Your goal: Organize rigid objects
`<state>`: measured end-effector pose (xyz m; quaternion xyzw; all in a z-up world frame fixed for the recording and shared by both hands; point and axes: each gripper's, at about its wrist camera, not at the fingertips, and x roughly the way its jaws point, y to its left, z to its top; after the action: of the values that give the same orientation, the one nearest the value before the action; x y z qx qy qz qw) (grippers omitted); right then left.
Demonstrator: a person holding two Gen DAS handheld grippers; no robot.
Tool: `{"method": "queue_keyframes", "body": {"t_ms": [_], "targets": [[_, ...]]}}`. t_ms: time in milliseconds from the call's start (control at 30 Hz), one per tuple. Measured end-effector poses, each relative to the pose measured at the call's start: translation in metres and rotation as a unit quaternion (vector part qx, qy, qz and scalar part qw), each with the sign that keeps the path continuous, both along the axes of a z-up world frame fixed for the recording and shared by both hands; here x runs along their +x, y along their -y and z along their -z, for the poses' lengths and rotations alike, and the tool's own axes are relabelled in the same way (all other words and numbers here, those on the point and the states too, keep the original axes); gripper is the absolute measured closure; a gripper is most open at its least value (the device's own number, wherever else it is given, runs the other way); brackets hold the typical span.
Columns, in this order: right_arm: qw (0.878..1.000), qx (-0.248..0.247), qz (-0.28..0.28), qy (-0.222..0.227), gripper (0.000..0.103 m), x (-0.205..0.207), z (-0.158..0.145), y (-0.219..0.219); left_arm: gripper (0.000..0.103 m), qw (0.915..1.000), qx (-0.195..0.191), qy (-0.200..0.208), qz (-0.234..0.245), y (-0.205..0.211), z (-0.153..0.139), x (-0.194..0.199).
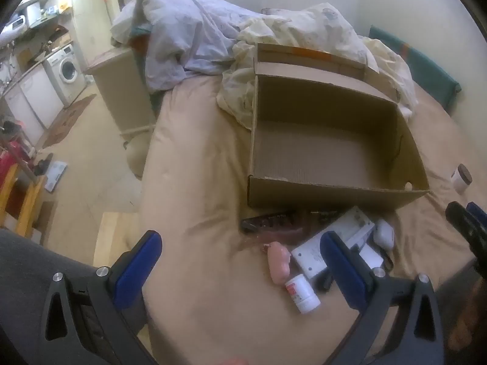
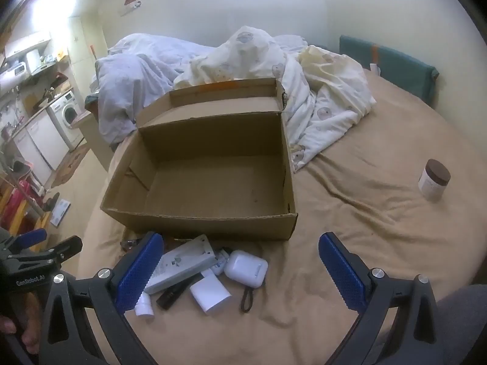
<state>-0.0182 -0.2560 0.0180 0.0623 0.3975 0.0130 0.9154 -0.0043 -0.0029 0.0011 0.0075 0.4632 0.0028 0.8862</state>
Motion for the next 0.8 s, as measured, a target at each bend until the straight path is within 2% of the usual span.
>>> {"method": "queue_keyframes", "body": {"t_ms": [800], "targets": [[1.000, -0.004, -0.010, -0.004, 0.000, 0.0017, 0.0010, -0.0050, 0.000, 0.9996, -0.020, -0.021, -0.004, -0.0027, 0.0029, 0.0051]]}}
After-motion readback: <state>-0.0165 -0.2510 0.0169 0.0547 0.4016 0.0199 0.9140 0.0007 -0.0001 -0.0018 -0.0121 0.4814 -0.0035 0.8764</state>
